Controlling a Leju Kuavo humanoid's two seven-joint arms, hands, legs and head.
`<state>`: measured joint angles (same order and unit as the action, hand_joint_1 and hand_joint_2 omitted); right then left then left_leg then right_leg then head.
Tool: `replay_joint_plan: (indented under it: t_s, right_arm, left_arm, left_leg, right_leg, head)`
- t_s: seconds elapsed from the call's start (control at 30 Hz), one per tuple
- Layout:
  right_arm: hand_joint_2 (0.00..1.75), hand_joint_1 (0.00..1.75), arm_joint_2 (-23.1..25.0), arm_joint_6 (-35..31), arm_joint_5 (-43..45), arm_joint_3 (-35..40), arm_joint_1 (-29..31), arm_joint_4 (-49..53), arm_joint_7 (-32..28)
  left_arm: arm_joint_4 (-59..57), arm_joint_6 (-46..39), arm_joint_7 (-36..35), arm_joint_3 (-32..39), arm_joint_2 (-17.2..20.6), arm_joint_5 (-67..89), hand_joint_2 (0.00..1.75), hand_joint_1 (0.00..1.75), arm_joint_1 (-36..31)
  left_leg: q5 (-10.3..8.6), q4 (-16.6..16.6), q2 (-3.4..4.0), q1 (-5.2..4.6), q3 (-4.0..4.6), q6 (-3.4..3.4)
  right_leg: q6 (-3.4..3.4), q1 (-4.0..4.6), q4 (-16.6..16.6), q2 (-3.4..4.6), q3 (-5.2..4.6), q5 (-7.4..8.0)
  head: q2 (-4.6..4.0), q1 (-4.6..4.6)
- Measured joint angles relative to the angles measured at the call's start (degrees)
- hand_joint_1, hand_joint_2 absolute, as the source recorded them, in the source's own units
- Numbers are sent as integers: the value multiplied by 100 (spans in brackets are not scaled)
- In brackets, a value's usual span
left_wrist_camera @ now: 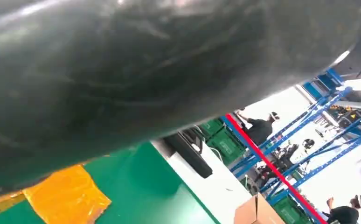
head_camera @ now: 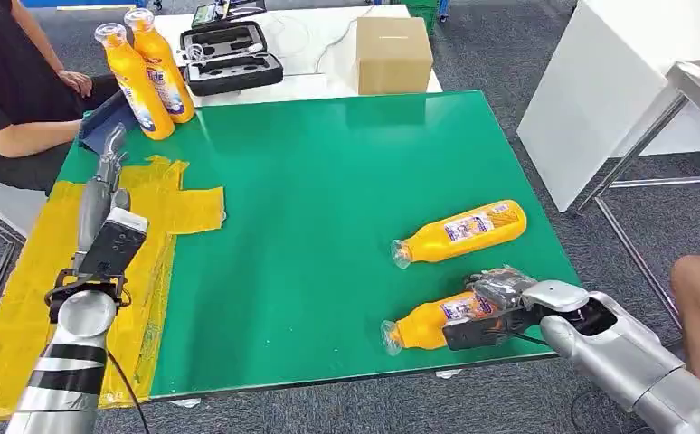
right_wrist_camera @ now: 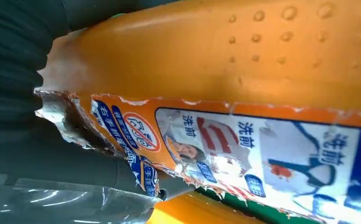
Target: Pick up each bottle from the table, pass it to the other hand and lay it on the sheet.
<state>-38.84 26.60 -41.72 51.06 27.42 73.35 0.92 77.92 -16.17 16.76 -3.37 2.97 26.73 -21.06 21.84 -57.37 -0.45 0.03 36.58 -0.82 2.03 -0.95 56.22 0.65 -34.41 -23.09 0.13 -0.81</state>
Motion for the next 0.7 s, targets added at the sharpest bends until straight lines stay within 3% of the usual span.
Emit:
replay_joint_plan:
  t_s: [0.17, 0.3, 0.4, 0.53, 0.7]
  right_arm:
    - [175, 175, -15, -111, 233, 76, 8, -4, 163]
    - [175, 175, 158, -899, 667, -243, -357, -17, 466]
    - [175, 175, 354, -1669, 942, -975, -996, 429, 496]
    - [175, 175, 575, -1792, 986, -1773, -1674, 1179, 573]
    - [175, 175, 1214, -2455, 1506, -2823, -2390, 2309, -239]
  left_arm:
    - [-68, 0, 0, -24, 0, -50, 0, 0, -46]
    - [-50, 373, -166, -2, 2, -331, 0, 0, 95]
    - [200, 974, -264, 118, -30, -1070, 0, 0, 528]
    - [588, 1137, -284, 291, -101, -1386, 0, 0, 1015]
    - [1334, 1033, 127, 383, -394, -1716, 0, 0, 1751]
  left_leg:
    - [1, 1, 1, 2, -9, 0]
    - [7, 3, 0, 4, -11, 4]
    - [10, 4, 3, 3, -5, 6]
    - [4, 3, 1, 3, 32, 5]
    - [12, 3, 5, 4, 43, 12]
  right_leg:
    - [0, 2, 0, 0, 11, 0]
    - [-1, 8, 1, 1, 21, -1]
    - [-1, 7, 1, 2, 11, -1]
    - [-1, 6, 3, 0, -26, -1]
    - [-2, 7, 3, 4, -44, -4]
  head:
    - [0, 0]
    - [0, 0]
    - [0, 4]
    - [0, -4]
    - [0, -7]
